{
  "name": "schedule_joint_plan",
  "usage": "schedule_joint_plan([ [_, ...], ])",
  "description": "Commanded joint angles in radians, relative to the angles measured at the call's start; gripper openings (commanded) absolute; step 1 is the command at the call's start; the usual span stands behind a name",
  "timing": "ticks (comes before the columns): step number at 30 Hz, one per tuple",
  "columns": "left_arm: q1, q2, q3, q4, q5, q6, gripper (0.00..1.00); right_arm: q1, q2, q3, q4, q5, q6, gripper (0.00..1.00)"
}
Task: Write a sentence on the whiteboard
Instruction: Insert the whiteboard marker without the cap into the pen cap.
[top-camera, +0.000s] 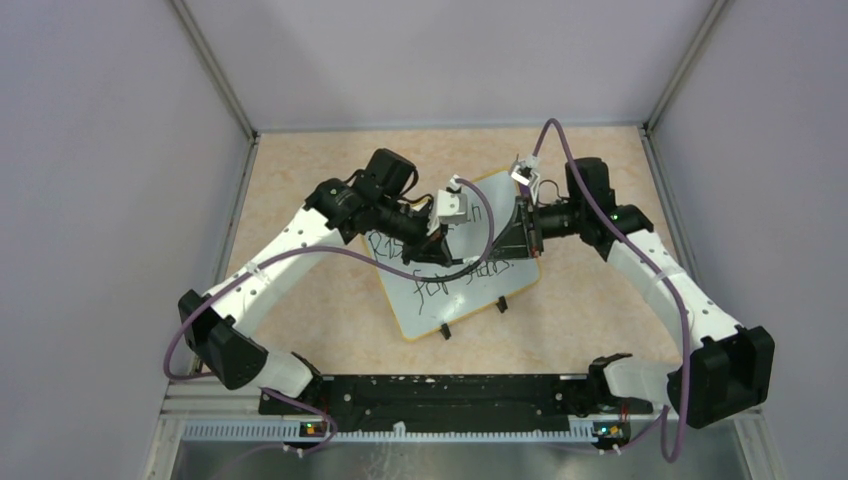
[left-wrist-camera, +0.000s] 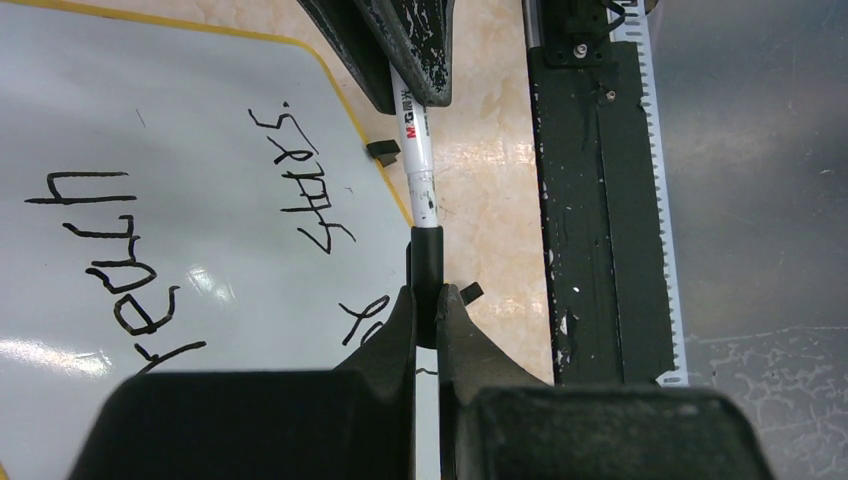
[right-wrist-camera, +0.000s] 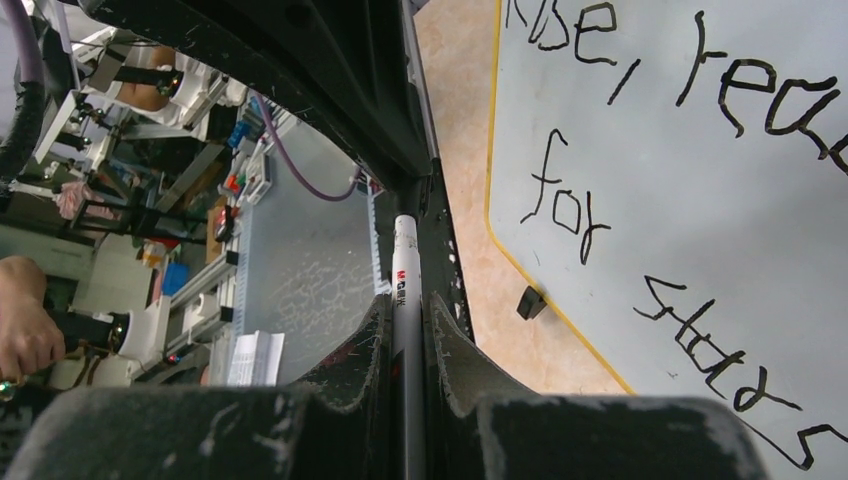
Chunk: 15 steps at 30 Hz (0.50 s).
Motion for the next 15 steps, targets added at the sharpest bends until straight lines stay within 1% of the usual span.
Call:
schedule_joint_plan([
  [1,-0.007,0.002,0.045,0.039,0.042,-0.028,0.0,0.022,0.001,0.034,0.051,-0.005,-0.006,0.0],
  [5,-0.007,0.016,0.066,0.06,0.068,-0.063,0.0,0.036,-0.003,-0.012,0.155,0.008,0.055,0.0],
  [9,-0.012,0.059,0.148,0.035,0.054,-0.065,0.0,0.053,-0.013,-0.079,0.325,0.024,0.162,0.0],
  [12,-0.024,0.087,0.196,0.014,0.0,-0.05,0.0,0.057,-0.007,-0.128,0.439,0.039,0.223,0.0],
  [15,-0.053,0.093,0.21,0.009,-0.092,-0.022,0.0,0.06,0.004,-0.191,0.592,0.042,0.296,0.0],
])
